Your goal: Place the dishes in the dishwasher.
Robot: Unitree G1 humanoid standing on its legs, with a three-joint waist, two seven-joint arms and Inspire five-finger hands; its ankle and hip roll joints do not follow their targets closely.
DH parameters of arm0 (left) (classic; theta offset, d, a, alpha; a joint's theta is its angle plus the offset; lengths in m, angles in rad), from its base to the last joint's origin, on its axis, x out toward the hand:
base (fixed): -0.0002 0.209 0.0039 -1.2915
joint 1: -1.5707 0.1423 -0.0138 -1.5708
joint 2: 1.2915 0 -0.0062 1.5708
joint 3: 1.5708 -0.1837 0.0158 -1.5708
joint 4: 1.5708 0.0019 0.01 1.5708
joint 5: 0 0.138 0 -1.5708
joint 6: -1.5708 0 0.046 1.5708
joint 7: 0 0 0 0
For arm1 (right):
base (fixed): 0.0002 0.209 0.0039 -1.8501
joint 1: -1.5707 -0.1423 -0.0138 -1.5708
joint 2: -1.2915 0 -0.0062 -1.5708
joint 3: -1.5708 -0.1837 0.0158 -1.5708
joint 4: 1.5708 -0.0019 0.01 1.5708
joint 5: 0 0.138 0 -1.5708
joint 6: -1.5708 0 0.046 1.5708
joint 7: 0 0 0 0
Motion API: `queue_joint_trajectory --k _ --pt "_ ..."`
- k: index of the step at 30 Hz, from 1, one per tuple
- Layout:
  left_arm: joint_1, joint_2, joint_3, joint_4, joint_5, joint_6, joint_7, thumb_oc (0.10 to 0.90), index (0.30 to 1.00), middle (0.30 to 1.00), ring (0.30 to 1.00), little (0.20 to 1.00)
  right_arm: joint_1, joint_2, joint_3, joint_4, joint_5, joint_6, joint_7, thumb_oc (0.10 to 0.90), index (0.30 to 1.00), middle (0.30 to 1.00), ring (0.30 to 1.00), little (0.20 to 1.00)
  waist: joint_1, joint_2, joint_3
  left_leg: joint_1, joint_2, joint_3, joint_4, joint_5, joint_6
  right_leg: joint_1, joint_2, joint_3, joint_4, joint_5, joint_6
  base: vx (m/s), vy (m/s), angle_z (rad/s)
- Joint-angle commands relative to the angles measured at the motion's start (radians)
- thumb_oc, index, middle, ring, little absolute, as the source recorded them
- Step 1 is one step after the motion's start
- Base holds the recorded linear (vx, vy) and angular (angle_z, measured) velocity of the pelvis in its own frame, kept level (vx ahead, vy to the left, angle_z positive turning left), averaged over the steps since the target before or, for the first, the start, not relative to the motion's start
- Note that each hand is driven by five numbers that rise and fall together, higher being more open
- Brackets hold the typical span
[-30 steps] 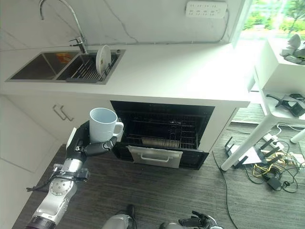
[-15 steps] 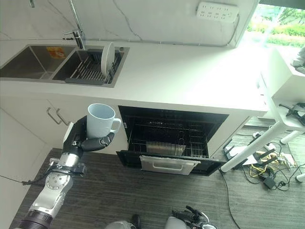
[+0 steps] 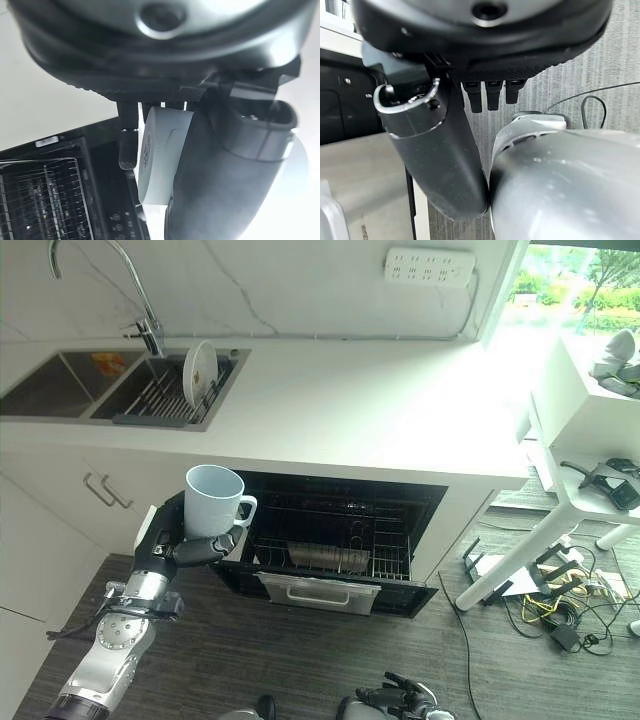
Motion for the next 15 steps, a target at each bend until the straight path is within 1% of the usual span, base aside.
queue_joint_trajectory --k 1,2,3,5,6,7,8,11,13,14,15 --pt "-0.109 -0.004 0.042 -0.111 -0.052 -0.105 -0.015 0.400 0.300 0.300 0.300 0.300 0.023 -0.048 0.038 0.029 0.009 -0.006 -0.020 0.800 0.900 0.900 0.900 0.900 0.000 -0.035 -0.012 -0.049 0.029 0.040 0.158 -0.108 0.002 0.116 -0.011 0.037 -0.199 0.032 0.101 0.00 0.000 0.00" --pt "-0.110 -0.004 0.040 -0.115 -0.051 -0.103 -0.017 0.400 0.300 0.300 0.300 0.300 0.019 -0.049 0.041 0.030 0.020 -0.010 -0.026 0.800 0.900 0.900 0.900 0.900 0.000 -0.030 -0.008 -0.058 0.034 0.034 0.158 -0.114 0.004 0.118 -0.005 0.039 -0.199 0.032 0.100 -0.03 0.077 -0.01" --pt "-0.111 -0.001 0.039 -0.120 -0.054 -0.099 -0.016 0.400 0.300 0.300 0.300 0.300 0.014 -0.051 0.041 0.032 0.034 -0.014 -0.031 0.800 0.900 0.900 0.900 0.900 -0.001 -0.019 -0.004 -0.075 0.043 0.025 0.158 -0.115 0.001 0.120 0.004 0.041 -0.199 0.029 0.098 -0.02 0.091 -0.03" --pt "-0.111 0.003 0.038 -0.117 -0.060 -0.100 -0.019 0.400 0.300 0.300 0.300 0.300 0.008 -0.052 0.036 0.034 0.050 -0.020 -0.035 0.800 0.900 0.900 0.900 0.900 -0.003 -0.009 0.001 -0.090 0.056 0.020 0.158 -0.105 -0.009 0.126 0.011 0.042 -0.199 0.022 0.097 0.01 0.094 -0.02" --pt "-0.114 0.001 0.038 -0.114 -0.058 -0.098 -0.018 0.400 0.300 0.300 0.300 0.300 0.004 -0.050 0.028 0.032 0.054 -0.022 -0.037 0.800 0.900 0.900 0.900 0.900 -0.009 -0.004 0.001 -0.093 0.065 0.025 0.158 -0.112 -0.011 0.131 0.010 0.039 -0.199 0.017 0.100 0.05 0.221 -0.07" --pt "-0.124 -0.008 0.030 -0.098 -0.044 -0.113 -0.020 0.400 0.300 0.300 0.300 0.300 0.009 -0.048 0.018 0.027 0.077 -0.038 -0.039 0.800 0.900 0.900 0.900 0.900 -0.022 0.003 -0.003 -0.086 0.081 0.046 0.158 -0.121 -0.012 0.135 -0.004 0.023 -0.199 0.017 0.106 0.07 0.265 -0.14" --pt "-0.129 -0.009 0.026 -0.093 -0.041 -0.117 -0.016 0.400 0.300 0.300 0.300 0.300 0.013 -0.047 0.013 0.022 0.081 -0.046 -0.036 0.800 0.900 0.900 0.900 0.900 -0.028 0.006 -0.009 -0.079 0.082 0.051 0.158 -0.130 -0.011 0.133 -0.015 0.015 -0.199 0.020 0.110 0.06 0.285 -0.12" --pt "-0.136 -0.007 0.023 -0.090 -0.045 -0.120 -0.008 0.400 0.300 0.300 0.300 0.300 0.020 -0.042 0.004 0.011 0.074 -0.055 -0.034 0.800 0.900 0.900 0.900 0.900 -0.038 0.011 -0.017 -0.061 0.074 0.059 0.158 -0.149 -0.008 0.132 -0.034 0.007 -0.199 0.025 0.118 0.03 0.150 -0.03" --pt "-0.141 -0.006 0.014 -0.085 -0.050 -0.126 -0.002 0.400 0.300 0.300 0.300 0.300 0.024 -0.032 0.002 0.006 0.085 -0.062 -0.044 0.800 0.900 0.900 0.900 0.900 -0.041 0.011 -0.023 -0.045 0.061 0.065 0.158 -0.168 -0.001 0.134 -0.049 0.005 -0.199 0.029 0.127 0.04 0.178 -0.22" --pt "-0.129 -0.003 0.013 -0.091 -0.052 -0.133 -0.004 0.400 0.300 0.300 0.300 0.300 0.027 -0.020 0.001 -0.007 0.113 -0.052 -0.067 0.800 0.900 0.900 0.900 0.900 -0.045 0.011 -0.030 -0.033 0.044 0.072 0.158 -0.193 0.010 0.135 -0.062 0.010 -0.199 0.033 0.140 0.04 0.216 -0.28" --pt "-0.121 -0.003 0.007 -0.088 -0.057 -0.141 0.001 0.400 0.300 0.300 0.300 0.300 0.033 -0.008 -0.006 -0.013 0.132 -0.032 -0.090 0.800 0.900 0.900 0.900 0.900 -0.053 0.010 -0.036 -0.023 0.036 0.086 0.158 -0.208 0.018 0.133 -0.071 0.013 -0.199 0.040 0.151 0.06 0.252 -0.31"
